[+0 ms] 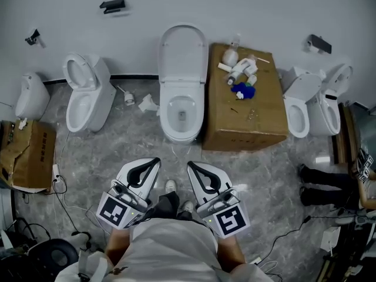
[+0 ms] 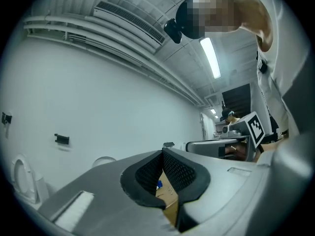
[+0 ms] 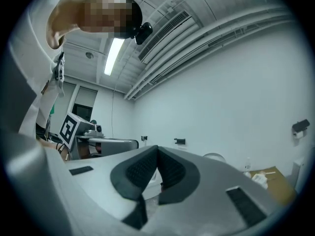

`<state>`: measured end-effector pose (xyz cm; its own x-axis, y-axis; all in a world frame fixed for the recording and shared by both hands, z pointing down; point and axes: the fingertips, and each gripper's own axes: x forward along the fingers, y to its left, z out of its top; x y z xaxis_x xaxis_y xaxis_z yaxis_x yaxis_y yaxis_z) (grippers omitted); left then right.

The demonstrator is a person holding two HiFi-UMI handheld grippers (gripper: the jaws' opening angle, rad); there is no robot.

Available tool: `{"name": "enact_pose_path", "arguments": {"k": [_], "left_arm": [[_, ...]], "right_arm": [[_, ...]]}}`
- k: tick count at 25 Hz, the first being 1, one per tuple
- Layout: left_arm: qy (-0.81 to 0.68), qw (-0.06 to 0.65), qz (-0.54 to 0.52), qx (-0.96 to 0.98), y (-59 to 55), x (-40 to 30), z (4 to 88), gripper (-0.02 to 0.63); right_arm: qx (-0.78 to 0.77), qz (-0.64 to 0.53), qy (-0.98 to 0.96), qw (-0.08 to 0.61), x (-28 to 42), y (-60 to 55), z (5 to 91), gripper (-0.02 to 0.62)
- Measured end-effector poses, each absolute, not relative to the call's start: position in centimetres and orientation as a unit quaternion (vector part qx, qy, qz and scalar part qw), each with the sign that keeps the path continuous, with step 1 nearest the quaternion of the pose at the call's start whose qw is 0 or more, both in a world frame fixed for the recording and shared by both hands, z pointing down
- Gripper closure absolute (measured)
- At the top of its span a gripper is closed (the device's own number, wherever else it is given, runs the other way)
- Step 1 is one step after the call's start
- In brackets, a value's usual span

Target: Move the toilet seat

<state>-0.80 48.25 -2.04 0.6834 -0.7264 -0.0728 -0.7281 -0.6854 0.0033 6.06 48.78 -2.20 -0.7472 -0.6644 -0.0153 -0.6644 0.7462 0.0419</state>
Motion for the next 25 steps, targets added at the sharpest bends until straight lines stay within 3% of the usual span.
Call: {"name": "enact_pose_path", "arguments": {"k": [25], "left_arm": [[0.376,-0.005,0.025,-0.926,33.1,-3.6,0.5,0.611]], "right_arm": [[0.371,-0.003,-0.928,0.027,2.4,33.8,0.8,0.597]]}}
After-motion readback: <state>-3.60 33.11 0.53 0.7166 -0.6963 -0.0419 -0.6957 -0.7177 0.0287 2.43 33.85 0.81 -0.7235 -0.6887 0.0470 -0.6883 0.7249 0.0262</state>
